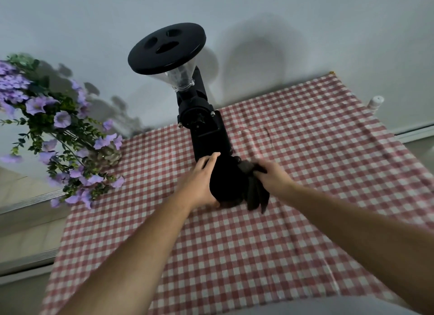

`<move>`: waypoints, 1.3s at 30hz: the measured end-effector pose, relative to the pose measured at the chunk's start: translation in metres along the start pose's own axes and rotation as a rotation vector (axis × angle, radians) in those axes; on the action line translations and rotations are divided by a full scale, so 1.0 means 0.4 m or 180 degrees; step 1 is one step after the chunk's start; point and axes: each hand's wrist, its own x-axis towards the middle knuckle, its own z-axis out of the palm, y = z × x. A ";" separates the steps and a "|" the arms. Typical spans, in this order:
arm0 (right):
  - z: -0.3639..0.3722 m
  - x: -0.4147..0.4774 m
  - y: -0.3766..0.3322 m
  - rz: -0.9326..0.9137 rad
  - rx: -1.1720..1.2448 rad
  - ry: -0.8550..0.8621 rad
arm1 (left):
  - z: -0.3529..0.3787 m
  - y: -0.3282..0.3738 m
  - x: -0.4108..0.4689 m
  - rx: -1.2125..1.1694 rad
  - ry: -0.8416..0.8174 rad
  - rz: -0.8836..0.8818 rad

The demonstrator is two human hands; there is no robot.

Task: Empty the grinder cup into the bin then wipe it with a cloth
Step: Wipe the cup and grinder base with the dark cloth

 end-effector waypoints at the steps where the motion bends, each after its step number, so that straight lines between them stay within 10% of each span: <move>1: -0.015 0.009 -0.030 -0.0106 0.0111 0.0066 | -0.005 -0.001 0.001 0.0065 -0.0040 -0.0011; 11: -0.041 -0.018 0.032 -0.0116 -0.1586 -0.0377 | 0.030 0.059 0.014 0.0264 0.0190 -0.0310; 16: -0.020 0.007 -0.042 -0.0408 -0.0667 0.0464 | 0.014 0.043 0.022 0.0444 0.0111 0.0191; 22: -0.045 -0.038 0.043 -0.0011 -0.1666 -0.0613 | 0.024 0.027 0.007 0.0406 0.0099 0.0315; 30: -0.036 0.002 -0.041 -0.0615 -0.0712 0.0081 | 0.055 0.103 0.005 -0.0220 0.0435 -0.0784; 39: -0.140 0.046 -0.053 0.0108 -0.1365 -0.0290 | 0.024 0.078 0.034 0.0134 0.0302 0.0111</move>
